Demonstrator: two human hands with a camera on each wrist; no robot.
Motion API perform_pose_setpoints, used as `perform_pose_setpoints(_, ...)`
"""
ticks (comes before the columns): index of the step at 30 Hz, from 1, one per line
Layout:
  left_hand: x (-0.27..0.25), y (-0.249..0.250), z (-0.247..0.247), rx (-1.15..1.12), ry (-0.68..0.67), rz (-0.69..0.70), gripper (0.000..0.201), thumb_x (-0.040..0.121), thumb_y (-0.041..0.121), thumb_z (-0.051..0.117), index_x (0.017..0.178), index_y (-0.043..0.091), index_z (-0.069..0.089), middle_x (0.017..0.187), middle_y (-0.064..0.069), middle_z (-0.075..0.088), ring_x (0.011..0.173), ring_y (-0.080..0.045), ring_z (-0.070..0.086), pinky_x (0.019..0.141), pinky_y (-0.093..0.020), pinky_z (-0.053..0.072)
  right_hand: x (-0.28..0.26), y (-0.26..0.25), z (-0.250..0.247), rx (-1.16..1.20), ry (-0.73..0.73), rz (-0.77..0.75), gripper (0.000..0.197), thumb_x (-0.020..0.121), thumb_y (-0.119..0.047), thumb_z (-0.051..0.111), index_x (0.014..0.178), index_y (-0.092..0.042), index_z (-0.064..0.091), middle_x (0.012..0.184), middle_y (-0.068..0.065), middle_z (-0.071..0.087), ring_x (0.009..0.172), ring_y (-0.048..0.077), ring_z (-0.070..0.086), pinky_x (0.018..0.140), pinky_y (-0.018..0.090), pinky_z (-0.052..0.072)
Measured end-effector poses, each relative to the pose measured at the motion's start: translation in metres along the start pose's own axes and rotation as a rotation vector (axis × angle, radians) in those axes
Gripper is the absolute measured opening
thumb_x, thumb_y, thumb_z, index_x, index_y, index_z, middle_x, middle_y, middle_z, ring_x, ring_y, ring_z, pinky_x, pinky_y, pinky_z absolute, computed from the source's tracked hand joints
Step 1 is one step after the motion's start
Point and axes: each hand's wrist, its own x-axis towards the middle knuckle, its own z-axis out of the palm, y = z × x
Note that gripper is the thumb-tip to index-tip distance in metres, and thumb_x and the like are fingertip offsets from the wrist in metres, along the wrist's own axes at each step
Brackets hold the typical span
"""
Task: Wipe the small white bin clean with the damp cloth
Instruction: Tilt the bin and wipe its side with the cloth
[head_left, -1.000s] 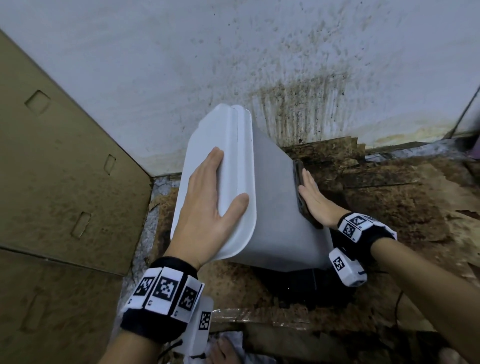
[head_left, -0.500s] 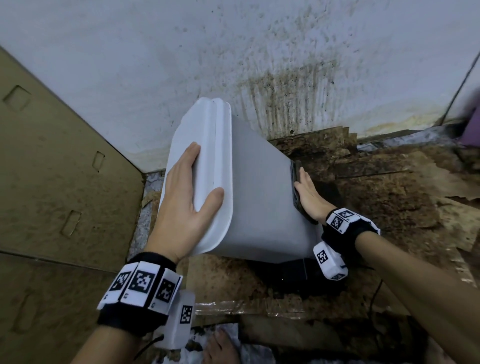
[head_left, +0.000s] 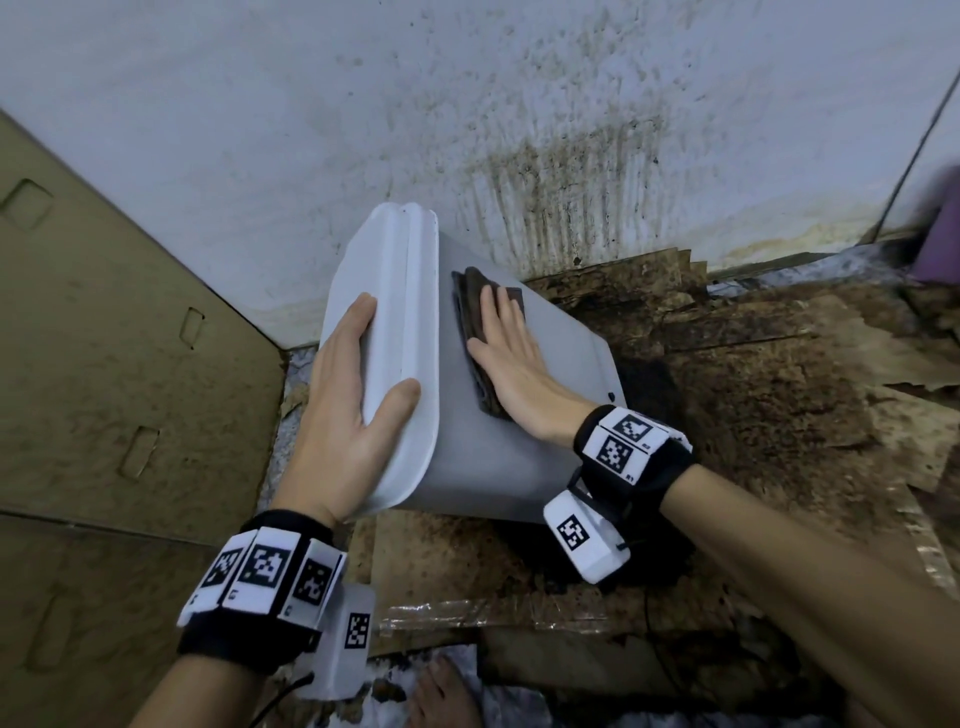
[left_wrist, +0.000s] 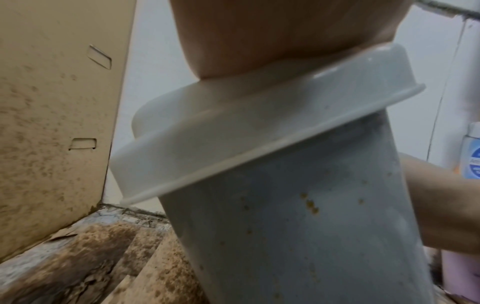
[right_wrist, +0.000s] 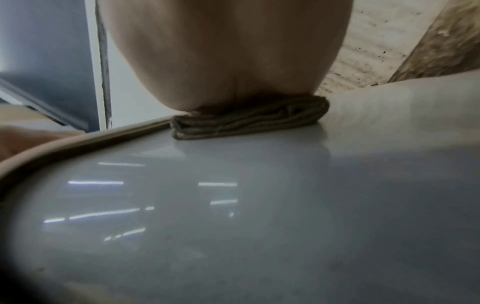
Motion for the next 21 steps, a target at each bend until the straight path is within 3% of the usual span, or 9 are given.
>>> perform_pose_setpoints(8, -0.001, -0.003, -0.002, -0.02, 0.007, -0.01, 0.083, 0.085, 0.06, 0.043, 0.159, 0.033, 0.019, 0.162, 0.013, 0.025, 0.149, -0.007, 0.023, 0.123, -0.043, 0.022, -0.006, 0.044, -0.008, -0.092, -0.003, -0.049, 0.057, 0.109, -0.038, 0.015, 0.154, -0.03, -0.02, 0.163, -0.007, -0.027, 0.149, 0.007, -0.026, 0.125, 0.043, -0.007)
perform_pose_setpoints(12, -0.003, -0.007, -0.004, -0.02, 0.017, -0.008, 0.083, 0.086, 0.06, 0.042, 0.159, 0.03, 0.019, 0.162, 0.012, 0.025, 0.149, -0.007, 0.023, 0.122, -0.041, 0.023, -0.021, 0.071, -0.013, -0.176, 0.017, 0.086, 0.054, 0.111, -0.024, 0.015, 0.155, -0.018, -0.016, 0.157, -0.01, -0.026, 0.145, 0.007, -0.027, 0.122, 0.034, -0.013)
perform_pose_setpoints(15, -0.002, -0.006, -0.003, -0.014, 0.018, -0.001, 0.083, 0.086, 0.06, 0.042, 0.159, 0.03, 0.019, 0.162, 0.013, 0.025, 0.149, -0.006, 0.022, 0.121, -0.038, 0.022, -0.031, 0.089, -0.014, -0.161, 0.042, 0.177, 0.053, 0.111, -0.018, 0.015, 0.156, -0.009, -0.011, 0.163, 0.001, -0.023, 0.148, 0.015, -0.025, 0.121, 0.03, -0.014)
perform_pose_setpoints(21, 0.001, 0.0, 0.002, 0.03, 0.008, 0.047, 0.084, 0.086, 0.06, 0.042, 0.159, 0.025, 0.019, 0.163, 0.012, 0.023, 0.15, -0.004, 0.019, 0.12, -0.029, 0.018, -0.029, 0.094, -0.008, 0.019, 0.152, 0.355, 0.057, 0.109, -0.025, 0.017, 0.158, -0.02, -0.012, 0.166, -0.002, -0.02, 0.15, 0.011, -0.024, 0.122, 0.036, -0.014)
